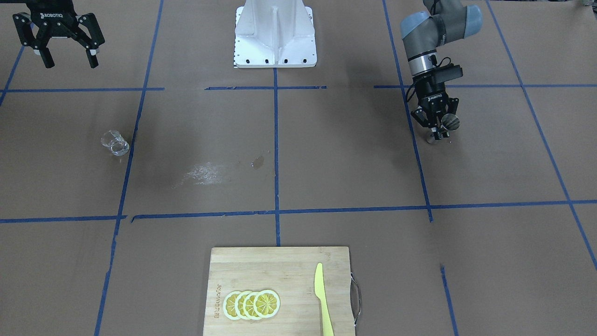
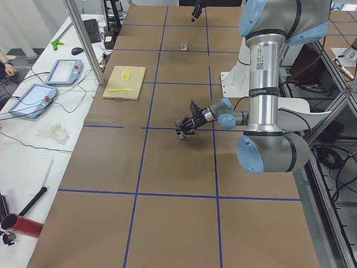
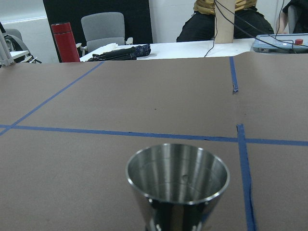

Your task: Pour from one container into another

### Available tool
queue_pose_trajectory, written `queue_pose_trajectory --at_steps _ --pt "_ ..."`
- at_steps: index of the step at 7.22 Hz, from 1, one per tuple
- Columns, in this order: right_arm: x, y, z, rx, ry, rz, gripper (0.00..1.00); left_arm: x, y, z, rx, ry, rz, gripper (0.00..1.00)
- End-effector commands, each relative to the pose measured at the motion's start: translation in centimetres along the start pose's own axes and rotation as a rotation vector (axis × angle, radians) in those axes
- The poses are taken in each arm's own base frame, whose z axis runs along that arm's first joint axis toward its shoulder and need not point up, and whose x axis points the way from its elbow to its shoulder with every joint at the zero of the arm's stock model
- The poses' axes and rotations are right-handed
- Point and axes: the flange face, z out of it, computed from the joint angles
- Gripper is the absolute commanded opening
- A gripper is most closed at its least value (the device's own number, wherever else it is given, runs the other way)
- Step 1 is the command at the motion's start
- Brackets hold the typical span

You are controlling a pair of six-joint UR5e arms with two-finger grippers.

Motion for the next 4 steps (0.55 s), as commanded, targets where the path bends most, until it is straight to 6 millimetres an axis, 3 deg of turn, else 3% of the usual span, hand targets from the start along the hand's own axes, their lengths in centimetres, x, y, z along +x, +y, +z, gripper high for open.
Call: queue_pose_trajectory --at_steps 1,4 --pt "0.3 0.1 0.6 0.023 0.019 -0.007 1.00 3.0 -4.1 -2.8 -0.011 0.062 -0.064 0.00" --pt "-0.3 4.5 4.9 0.128 0.042 -0.052 1.00 6.5 -7.5 -3.9 -0.002 0.141 -0.104 0.00"
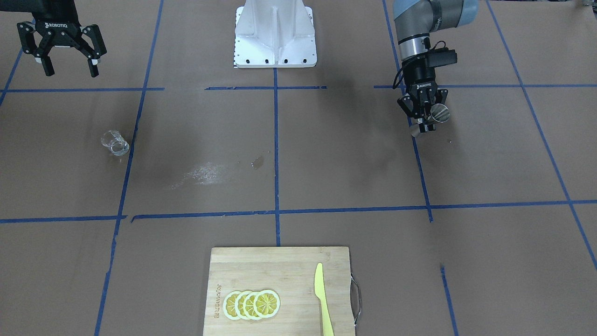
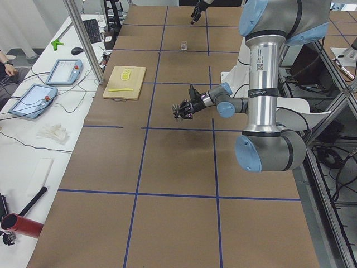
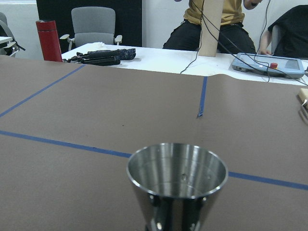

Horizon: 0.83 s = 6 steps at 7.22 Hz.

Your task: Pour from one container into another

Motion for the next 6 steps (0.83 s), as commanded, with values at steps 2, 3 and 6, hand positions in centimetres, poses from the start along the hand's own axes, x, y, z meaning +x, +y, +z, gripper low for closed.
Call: queue_pose_trajectory --at_steps 2,3,6 --pt "1.9 6.0 5.4 0.123 -0.075 0.009 1.00 1.7 -2.0 -0.6 0.006 0.116 -0.007 0.00" --pt "2.4 7.2 6.5 0.148 -0.066 -0.015 1.00 1.5 -1.7 -0.3 0.005 0.112 0.000 0.00" --pt "1.7 9.4 7.2 0.191 -0.079 -0.042 1.00 1.2 -2.9 -0.2 0.040 0.240 0.065 0.00"
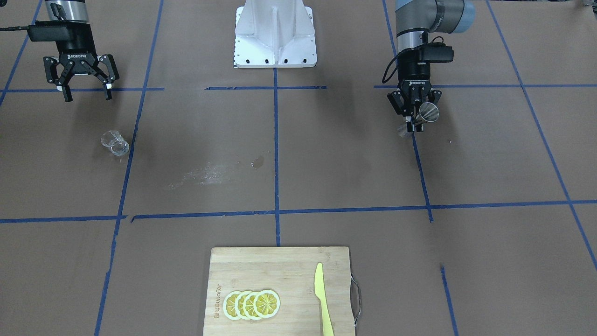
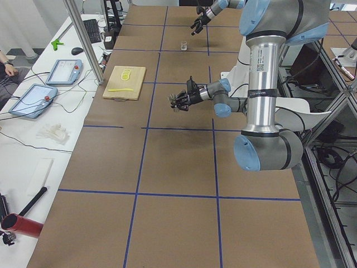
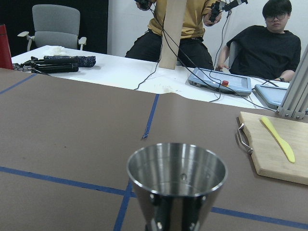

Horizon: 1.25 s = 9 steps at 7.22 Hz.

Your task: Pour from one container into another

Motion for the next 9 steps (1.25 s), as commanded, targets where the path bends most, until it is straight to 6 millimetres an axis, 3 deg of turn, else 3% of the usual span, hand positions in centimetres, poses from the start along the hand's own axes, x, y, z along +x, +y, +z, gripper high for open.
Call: queue_pose_trajectory --at_steps 1,2,3,5,7,8,9 --pt "-0.1 2.4 0.9 0.061 -0.036 0.013 1.00 -0.9 -0.4 0.3 0.037 0.104 0.047 0.00" --pt "1.0 4.7 2.1 0.134 -0.093 0.043 1.00 -0.8 -1.0 0.4 0.051 0.112 0.053 0.00" --pt "1.0 5.6 2.8 0.146 -0.098 0.042 1.00 -0.9 -1.1 0.5 0.054 0.110 0.092 0.00" --pt "0.2 8.4 5.6 0.210 -0.070 -0.019 1.00 1.6 -1.9 0.5 0.068 0.139 0.049 0.00" --pt "-1.9 9.8 7.2 0.225 -0.074 -0.072 1.00 2.0 -1.9 0.5 0.069 0.143 0.044 0.00" --pt "-1.8 10.4 7.7 0.223 -0.068 -0.082 1.00 2.0 -1.9 0.5 0.069 0.143 0.043 0.00" --pt "-1.4 9.8 8.1 0.232 -0.052 -0.105 1.00 2.1 -2.0 0.5 0.068 0.145 0.040 0.00"
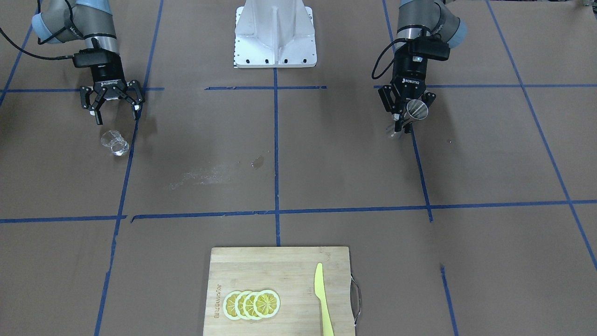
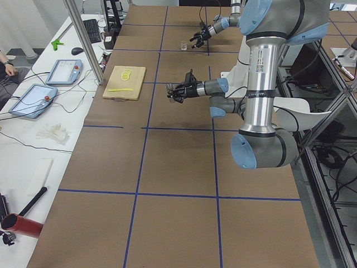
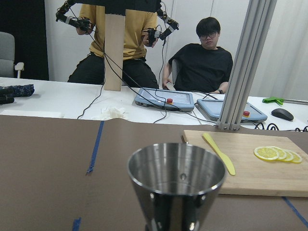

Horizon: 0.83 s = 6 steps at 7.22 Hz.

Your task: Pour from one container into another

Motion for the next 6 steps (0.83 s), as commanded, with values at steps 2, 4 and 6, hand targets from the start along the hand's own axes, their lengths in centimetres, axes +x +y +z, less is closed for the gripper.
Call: queue_pose_trajectory --at_steps 2,4,6 --pt "1.4 -1.5 1.7 0.034 0.047 -0.026 1.00 0.2 0.1 0.1 -0.012 0.007 -0.003 0.00" --pt "1.5 -2.1 2.3 0.039 0.058 -0.018 1.00 0.0 -0.1 0.3 -0.007 0.002 -0.003 0.00" --pt "-0.9 -2.4 4.4 0.058 0.058 -0.001 1.00 -0.1 -0.3 0.5 -0.007 0.000 -0.006 0.00"
